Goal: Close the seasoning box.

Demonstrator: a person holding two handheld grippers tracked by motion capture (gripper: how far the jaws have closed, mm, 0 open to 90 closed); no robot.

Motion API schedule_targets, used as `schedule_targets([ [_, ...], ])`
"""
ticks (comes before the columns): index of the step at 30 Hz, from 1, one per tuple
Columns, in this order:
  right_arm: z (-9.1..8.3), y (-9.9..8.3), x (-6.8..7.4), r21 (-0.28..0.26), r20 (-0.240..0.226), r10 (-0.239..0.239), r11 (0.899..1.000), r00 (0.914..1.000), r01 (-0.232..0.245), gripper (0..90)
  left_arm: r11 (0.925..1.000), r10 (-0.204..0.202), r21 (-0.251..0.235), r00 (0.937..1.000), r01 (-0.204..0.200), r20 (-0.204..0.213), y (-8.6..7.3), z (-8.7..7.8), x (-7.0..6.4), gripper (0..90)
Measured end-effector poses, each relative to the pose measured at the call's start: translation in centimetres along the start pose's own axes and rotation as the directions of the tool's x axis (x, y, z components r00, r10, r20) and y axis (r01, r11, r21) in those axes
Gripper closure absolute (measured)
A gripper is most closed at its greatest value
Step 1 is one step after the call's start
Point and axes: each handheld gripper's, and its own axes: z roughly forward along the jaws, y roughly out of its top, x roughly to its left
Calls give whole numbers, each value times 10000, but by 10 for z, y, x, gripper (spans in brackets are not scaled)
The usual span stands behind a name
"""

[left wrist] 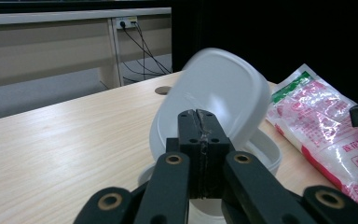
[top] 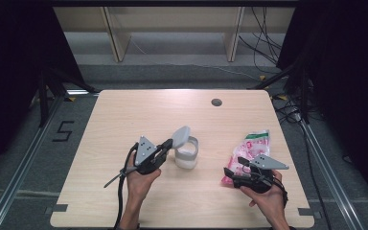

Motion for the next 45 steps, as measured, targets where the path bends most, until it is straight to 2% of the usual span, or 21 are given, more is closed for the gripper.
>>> schedule_targets([
  [5,-1,0,0,62,-21,-52,10000,10000,52,303,10000,19,19,10000,-19,63,2,-2,-3,846],
  [8,-1,0,0,-37,-36,-18,10000,10000,17,303,10000,-38,-7,9998,38,187,3,-5,-5,775],
  [9,-1,0,0,-26,-27,-24,10000,10000,24,303,9998,-180,-3,9997,181,180,3,-7,-6,746],
  [11,-1,0,0,22,6,-27,10000,10000,27,303,9997,-244,-24,9991,245,354,2,-9,-6,668],
  [12,-1,0,0,-3,1,-22,10000,10000,22,303,9999,-155,42,9993,153,340,1,-10,-5,631],
  [15,-1,0,1,-76,-17,-25,10000,10000,25,303,9993,-366,29,9992,365,183,-2,-14,-7,542],
  [16,-1,0,1,-39,14,-16,10000,10000,16,303,9994,-349,-74,9991,351,257,-3,-14,-7,512],
  [19,-1,0,2,4,-14,114,9999,9999,-114,303,9991,-416,-5,9990,416,191,-6,-18,-8,457],
  [20,-1,0,1,-43,-23,-27,10000,10000,27,303,9991,-429,-15,9989,430,196,-7,-19,-9,442],
  [23,-1,-1,0,-45,-21,-60,10000,10000,60,303,9986,-526,46,9985,526,145,-8,-21,-10,396],
  [24,-1,-1,2,-8,-35,79,10000,10000,-79,303,9991,-415,101,9990,414,165,-8,-22,-10,389],
  [25,-1,-1,2,8,-48,93,10000,9999,-93,303,9988,-482,93,9987,481,135,-8,-23,-11,381],
  [37,-1,-1,-1,-24,-20,-152,9999,9999,152,303,9985,-480,252,9988,477,86,-15,-31,-12,341],
  [41,-2,-1,0,53,-147,41,10000,9999,-40,303,9985,-477,263,9988,473,128,-20,-32,-13,321],
  [42,-2,-1,1,94,-135,239,9997,9996,-238,303,9984,-476,311,9988,471,132,-21,-33,-13,316],
  [44,-1,-1,-2,16,-56,-118,9999,9999,118,303,9983,-435,402,9990,432,66,-22,-35,-14,306],
  [45,-2,-2,2,106,-108,276,9996,9996,-275,303,9982,-442,400,9990,440,55,-22,-36,-14,302],
])
